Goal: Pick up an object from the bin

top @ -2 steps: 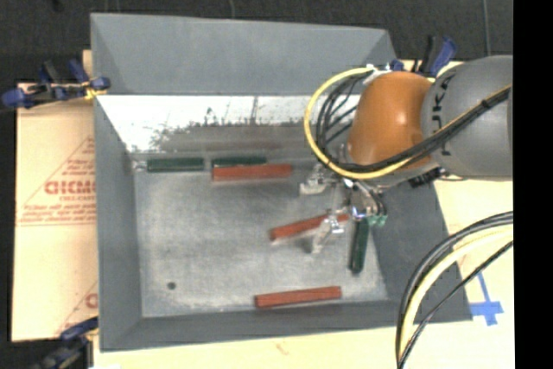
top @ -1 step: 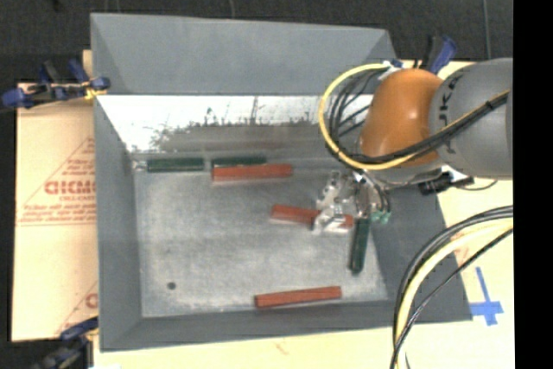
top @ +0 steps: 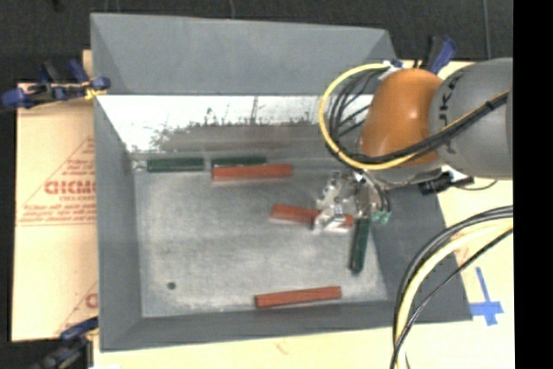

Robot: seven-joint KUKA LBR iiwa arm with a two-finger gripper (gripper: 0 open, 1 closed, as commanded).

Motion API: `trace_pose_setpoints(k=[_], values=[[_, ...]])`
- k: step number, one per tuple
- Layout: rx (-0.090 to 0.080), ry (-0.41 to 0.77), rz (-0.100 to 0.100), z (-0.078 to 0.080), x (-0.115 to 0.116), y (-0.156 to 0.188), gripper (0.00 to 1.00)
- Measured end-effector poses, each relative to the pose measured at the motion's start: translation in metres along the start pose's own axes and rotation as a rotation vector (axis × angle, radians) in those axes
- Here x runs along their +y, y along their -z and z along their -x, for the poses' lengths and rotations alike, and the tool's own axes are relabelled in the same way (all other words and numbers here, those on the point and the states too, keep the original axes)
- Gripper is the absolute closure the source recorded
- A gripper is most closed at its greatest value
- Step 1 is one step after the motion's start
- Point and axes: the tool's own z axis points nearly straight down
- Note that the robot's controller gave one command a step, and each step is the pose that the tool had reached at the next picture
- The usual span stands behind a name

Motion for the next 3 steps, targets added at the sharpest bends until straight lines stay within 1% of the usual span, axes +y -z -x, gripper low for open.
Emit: trace_pose_setpoints(k=[1,2,3], values=[[0.000,0.000,-0.001,-0.001,0.000,0.004,1.00],[-0.006,0.001,-0.005,-0.003,-0.001,0.020,1.00],[-0.007,0.000,-0.006,-0.003,-0.002,0.043,1.00]])
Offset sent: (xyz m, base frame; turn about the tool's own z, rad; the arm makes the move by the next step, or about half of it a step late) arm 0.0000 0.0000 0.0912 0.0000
